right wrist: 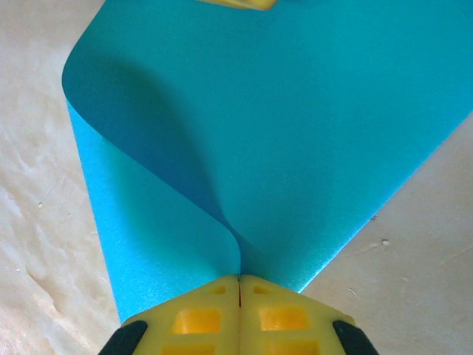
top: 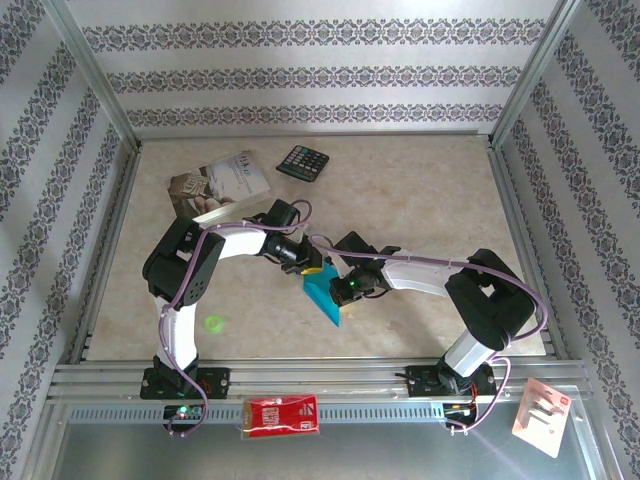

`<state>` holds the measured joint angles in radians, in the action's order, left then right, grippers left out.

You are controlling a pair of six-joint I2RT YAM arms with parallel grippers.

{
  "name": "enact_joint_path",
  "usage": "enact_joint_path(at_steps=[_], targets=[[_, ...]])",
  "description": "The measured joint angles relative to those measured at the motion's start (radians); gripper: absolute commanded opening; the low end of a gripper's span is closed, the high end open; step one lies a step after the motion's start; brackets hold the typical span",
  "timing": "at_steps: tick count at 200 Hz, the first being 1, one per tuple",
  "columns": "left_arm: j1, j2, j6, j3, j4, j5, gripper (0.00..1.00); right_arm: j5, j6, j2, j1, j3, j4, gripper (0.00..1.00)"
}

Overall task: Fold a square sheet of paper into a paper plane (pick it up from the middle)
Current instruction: Third fold the triangle at the center of the table.

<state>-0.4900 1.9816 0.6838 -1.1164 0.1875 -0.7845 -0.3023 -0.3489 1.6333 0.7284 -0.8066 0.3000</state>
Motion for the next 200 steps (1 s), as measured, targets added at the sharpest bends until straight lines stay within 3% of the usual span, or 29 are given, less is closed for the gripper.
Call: enact_joint_path(at_steps=[63, 97, 150, 175, 200], targets=[[0.004, 0.000, 0.000, -0.059, 0.058, 0.034, 0.29, -0.002, -0.019, -0.004, 0.000, 0.013, -0.021, 0.01], [0.051, -0.039, 0.001, -0.062, 0.071, 0.044, 0.29, -0.002, -0.022, -0.004, 0.000, 0.013, -0.021, 0.01], [0.130, -0.241, 0.044, 0.092, 0.042, 0.089, 0.14, -0.003, -0.021, 0.000, -0.006, 0.006, -0.014, 0.01], [0.095, -0.335, 0.117, 0.229, -0.028, 0.087, 0.06, -0.003, -0.021, 0.007, -0.007, 0.000, -0.014, 0.01], [0.003, -0.383, 0.211, 0.332, -0.124, 0.085, 0.04, -0.005, -0.021, 0.009, -0.007, 0.000, -0.016, 0.00]])
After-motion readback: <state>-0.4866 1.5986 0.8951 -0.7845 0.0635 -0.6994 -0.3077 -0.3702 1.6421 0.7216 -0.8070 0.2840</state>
